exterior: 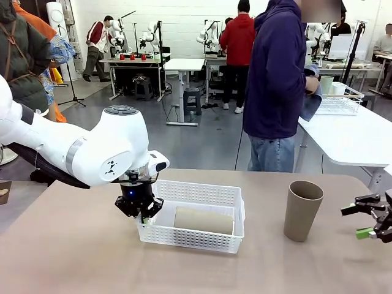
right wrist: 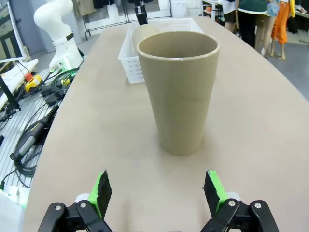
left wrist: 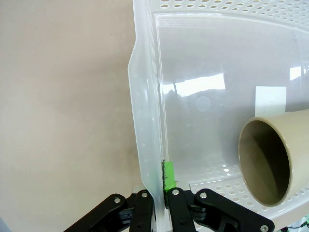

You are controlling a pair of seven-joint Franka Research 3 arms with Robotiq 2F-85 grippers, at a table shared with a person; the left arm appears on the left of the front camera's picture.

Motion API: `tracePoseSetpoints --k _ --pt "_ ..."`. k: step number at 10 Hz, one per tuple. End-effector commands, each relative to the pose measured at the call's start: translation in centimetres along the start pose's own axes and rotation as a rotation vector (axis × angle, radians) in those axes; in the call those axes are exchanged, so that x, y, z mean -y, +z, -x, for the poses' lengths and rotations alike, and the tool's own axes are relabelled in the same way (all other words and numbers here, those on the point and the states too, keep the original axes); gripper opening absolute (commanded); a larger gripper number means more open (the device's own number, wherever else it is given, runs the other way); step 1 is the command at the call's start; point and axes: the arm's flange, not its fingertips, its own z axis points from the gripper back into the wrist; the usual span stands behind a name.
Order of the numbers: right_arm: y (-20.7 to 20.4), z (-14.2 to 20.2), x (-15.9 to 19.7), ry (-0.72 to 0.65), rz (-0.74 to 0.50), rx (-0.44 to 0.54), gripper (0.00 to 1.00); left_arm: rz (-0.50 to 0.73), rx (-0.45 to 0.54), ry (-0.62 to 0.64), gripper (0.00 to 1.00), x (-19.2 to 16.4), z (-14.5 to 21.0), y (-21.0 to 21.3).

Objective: Clean and organize the cups into the basket.
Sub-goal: Pick up the Reusable plastic cup from the right side of the table and stack it inside the Organizing basket in the center of the table.

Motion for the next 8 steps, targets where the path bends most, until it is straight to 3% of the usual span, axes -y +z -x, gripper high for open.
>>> tracePoseSetpoints --k 1,2,3,8 --pt "-0.95 -0.12 1.16 0.032 0.007 0.032 1.00 -0.002 0.006 -0.002 0.00 -0.04 0.07 0.22" --pt "-1.29 -0.44 1.23 0.019 0.098 0.012 1.00 -0.002 0.006 -0.002 0.00 -0.04 0.07 0.22" --pt "-0.64 0.25 0.33 0.002 -0.009 0.006 1.00 -0.002 0.006 -0.002 0.00 -0.04 0.07 0.22" --pt "-0.64 0.25 0.33 0.002 -0.009 0.006 1.00 -0.002 0.006 -0.002 0.00 -0.04 0.07 0.22"
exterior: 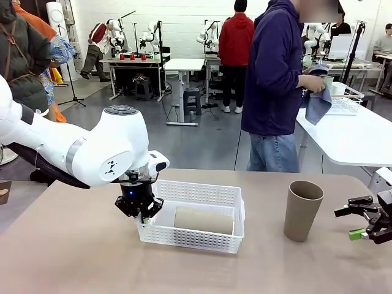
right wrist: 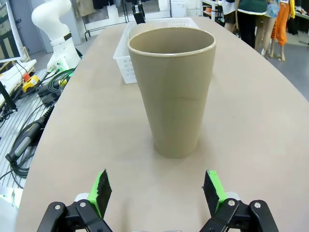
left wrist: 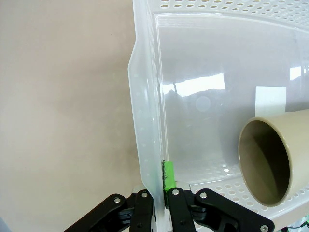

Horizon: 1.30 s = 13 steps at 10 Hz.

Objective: Clean and organize the cups into the basket.
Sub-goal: Pick up the Reusable plastic cup from the right side of the table and stack it inside the Organizing basket in the center of the table.

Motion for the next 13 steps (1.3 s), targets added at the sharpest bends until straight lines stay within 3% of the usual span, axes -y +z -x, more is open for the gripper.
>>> tracePoseSetpoints --k 1,3,6,13 --pt "0.0 0.0 0.0 0.000 0.000 0.000 1.00 -0.002 0.006 -0.002 0.00 0.0 0.1 0.2" --pt "-2.0 -0.3 0.9 0.001 -0.023 0.082 1.00 -0.002 0.006 -0.002 0.00 0.0 0.1 0.2" --pt "-3.7 -0.7 1.8 0.018 -0.003 0.130 1.00 -0.002 0.006 -0.002 0.00 0.0 0.1 0.2" --pt "-6.5 0.6 4.5 0.011 0.023 0.133 1.00 -0.002 0.006 -0.002 0.00 0.0 0.1 0.2"
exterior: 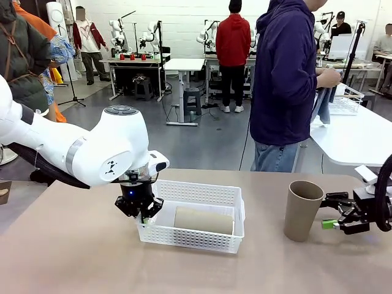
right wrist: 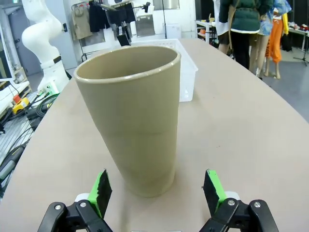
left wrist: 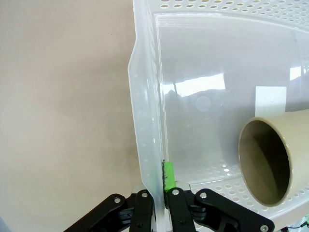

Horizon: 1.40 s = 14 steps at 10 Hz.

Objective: Clean and organize the cups into the basket.
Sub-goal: Pick up the Reusable plastic cup from the right side of the table and stack it inside the Organizing basket in the center of the table.

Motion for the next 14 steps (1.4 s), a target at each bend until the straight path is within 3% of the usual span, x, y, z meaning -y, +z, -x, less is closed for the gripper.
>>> tracePoseSetpoints --k 1,8,13,14 --pt "-2.0 0.7 1.1 0.016 0.008 -0.002 1.00 -0.002 0.006 -0.002 0.00 0.0 0.1 0.2" --pt "-7.4 1.6 2.1 0.047 -0.092 0.002 1.00 -0.002 0.006 -0.002 0.00 0.0 0.1 0.2" --pt "-8.8 0.8 1.8 0.097 -0.120 0.101 1.00 -0.002 0.006 -0.002 0.00 0.0 0.1 0.2" --pt "-8.7 0.9 1.7 0.121 -0.137 0.116 0.65 -0.002 0.006 -0.002 0.00 0.0 0.1 0.2"
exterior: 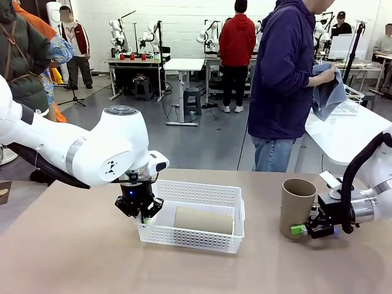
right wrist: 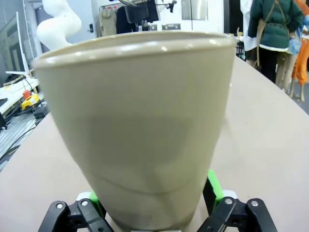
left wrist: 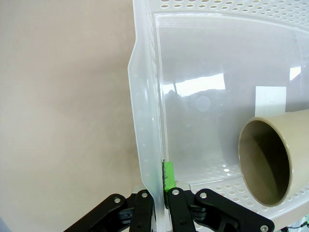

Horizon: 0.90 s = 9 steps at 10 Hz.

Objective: Clean and organize the cups into the basket.
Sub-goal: Pick up the Reusable plastic cup from the right side of the table and stack it inside the Organizing basket in the center of the table.

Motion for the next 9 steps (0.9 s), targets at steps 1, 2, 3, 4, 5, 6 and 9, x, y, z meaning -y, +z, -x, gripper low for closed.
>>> tracePoseSetpoints --k 1,2,3,4,5,6,9 --pt "0.0 0.4 0.2 0.037 0.007 0.043 0.40 -0.002 0.006 -0.002 0.00 0.0 0.1 0.2" --pt "0.1 0.4 0.2 0.037 0.005 0.043 0.05 -0.002 0.006 -0.002 0.00 0.0 0.1 0.2" --pt "0.1 0.4 0.2 0.036 0.005 0.043 0.00 -0.002 0.006 -0.002 0.00 0.0 0.1 0.2" --pt "0.2 0.4 0.2 0.034 0.008 0.040 0.24 -0.002 0.006 -0.002 0.00 0.0 0.1 0.2" --pt "0.3 0.4 0.1 0.032 0.011 0.036 0.00 -0.002 0.006 -0.002 0.00 0.0 0.1 0.2" --pt "0.5 0.0 -0.5 0.022 0.027 0.027 0.00 -0.002 0.006 -0.002 0.00 0.0 0.1 0.2" --pt "1.7 -9.5 -6.1 -0.043 0.237 0.009 0.00 -0.002 0.006 -0.002 0.00 0.0 0.1 0.2"
